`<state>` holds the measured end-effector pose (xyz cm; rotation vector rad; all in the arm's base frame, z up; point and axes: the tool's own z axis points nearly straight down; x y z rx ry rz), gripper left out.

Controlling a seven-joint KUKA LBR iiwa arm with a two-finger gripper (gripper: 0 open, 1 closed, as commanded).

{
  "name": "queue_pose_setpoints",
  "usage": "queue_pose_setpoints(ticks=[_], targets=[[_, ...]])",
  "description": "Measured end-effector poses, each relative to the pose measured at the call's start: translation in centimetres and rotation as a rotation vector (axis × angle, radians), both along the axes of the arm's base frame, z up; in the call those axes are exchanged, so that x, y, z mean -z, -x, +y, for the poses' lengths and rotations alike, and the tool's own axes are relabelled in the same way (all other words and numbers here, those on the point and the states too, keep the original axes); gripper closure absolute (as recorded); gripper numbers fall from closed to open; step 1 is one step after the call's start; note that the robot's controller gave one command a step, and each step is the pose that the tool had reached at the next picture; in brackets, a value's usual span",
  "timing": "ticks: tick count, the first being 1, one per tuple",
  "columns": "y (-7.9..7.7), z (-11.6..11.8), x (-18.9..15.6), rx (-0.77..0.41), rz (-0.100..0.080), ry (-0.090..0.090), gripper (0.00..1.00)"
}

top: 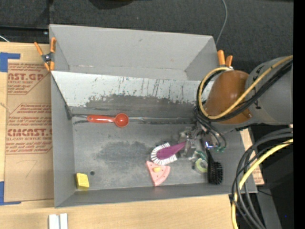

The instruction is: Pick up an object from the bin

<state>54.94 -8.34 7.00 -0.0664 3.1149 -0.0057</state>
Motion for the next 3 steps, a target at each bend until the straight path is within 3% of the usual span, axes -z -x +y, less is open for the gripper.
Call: queue_pose_setpoints(ticks=[1, 2, 3], targets=[[0.2, 2.9, 0.0, -0.025, 0.001, -0.004, 1.00], [-0.2, 1.7, 0.0, 0.008, -0.003, -0.002, 1.00], [-0.2, 2.4, -9.4, -0.026, 0.004, -0.003, 1.00]])
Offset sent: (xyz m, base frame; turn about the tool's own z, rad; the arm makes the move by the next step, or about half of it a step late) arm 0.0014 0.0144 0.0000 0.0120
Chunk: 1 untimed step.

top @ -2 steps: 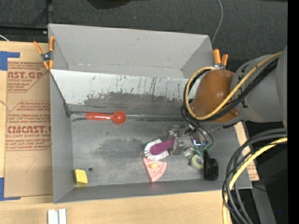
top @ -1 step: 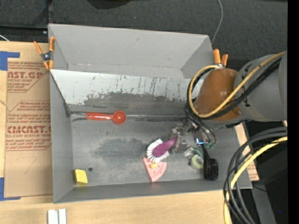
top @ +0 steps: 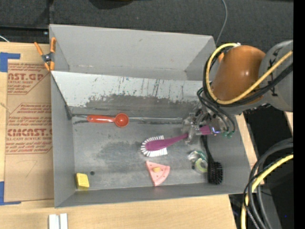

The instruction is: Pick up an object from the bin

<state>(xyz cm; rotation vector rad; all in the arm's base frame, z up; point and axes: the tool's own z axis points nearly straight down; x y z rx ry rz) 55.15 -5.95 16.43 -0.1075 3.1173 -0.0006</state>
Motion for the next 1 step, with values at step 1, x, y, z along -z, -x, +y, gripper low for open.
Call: queue_pose_setpoints(ticks=[1], targets=[[0.49, -0.17, 5.68, 0.030, -0.003, -0.001, 1.00]])
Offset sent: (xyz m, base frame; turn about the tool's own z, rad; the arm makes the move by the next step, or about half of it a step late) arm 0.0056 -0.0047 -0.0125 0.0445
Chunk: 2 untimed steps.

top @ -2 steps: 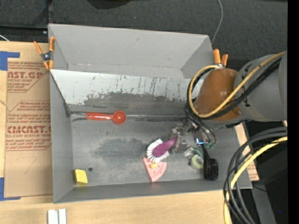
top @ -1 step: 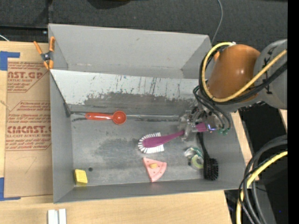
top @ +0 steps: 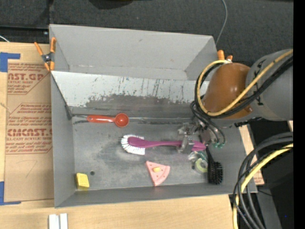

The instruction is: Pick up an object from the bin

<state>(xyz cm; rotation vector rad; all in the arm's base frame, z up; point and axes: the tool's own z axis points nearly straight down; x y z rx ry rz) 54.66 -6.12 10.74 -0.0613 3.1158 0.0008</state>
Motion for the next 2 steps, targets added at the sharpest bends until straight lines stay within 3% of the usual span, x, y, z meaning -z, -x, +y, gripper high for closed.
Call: queue_pose_setpoints(ticks=[1, 2], targets=[[0.1, 0.0, 2.5, 0.004, 0.009, -0.002, 1.00], [-1.3, 2.9, 2.9, -0.074, 0.006, -0.001, 1.00]])
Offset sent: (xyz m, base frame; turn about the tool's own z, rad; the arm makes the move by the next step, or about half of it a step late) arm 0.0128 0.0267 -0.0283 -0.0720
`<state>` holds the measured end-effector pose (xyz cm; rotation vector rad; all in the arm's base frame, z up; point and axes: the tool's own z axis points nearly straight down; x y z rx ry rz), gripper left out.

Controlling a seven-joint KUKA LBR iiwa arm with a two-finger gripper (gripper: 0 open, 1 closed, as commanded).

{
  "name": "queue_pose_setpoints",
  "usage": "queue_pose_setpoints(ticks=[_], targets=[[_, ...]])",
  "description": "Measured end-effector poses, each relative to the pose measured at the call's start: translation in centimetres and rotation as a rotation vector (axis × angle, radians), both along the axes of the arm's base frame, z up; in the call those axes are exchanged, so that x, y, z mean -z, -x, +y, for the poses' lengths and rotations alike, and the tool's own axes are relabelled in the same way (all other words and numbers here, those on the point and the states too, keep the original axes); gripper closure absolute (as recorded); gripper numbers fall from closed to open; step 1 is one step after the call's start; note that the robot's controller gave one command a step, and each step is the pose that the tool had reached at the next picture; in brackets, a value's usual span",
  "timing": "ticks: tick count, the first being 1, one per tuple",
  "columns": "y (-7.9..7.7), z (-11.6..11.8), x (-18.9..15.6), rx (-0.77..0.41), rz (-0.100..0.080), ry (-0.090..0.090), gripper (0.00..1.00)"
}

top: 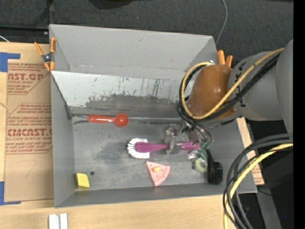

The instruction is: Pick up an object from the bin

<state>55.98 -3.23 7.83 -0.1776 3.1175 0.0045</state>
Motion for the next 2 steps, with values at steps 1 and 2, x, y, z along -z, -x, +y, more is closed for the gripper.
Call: queue_pose_setpoints(ticks=[1, 2], targets=[[1.0, -1.4, -8.4, 0.074, 0.003, 0.000, 1.00], [0.8, 0.9, -17.1, -0.034, -0.002, 0.000, 1.00]])
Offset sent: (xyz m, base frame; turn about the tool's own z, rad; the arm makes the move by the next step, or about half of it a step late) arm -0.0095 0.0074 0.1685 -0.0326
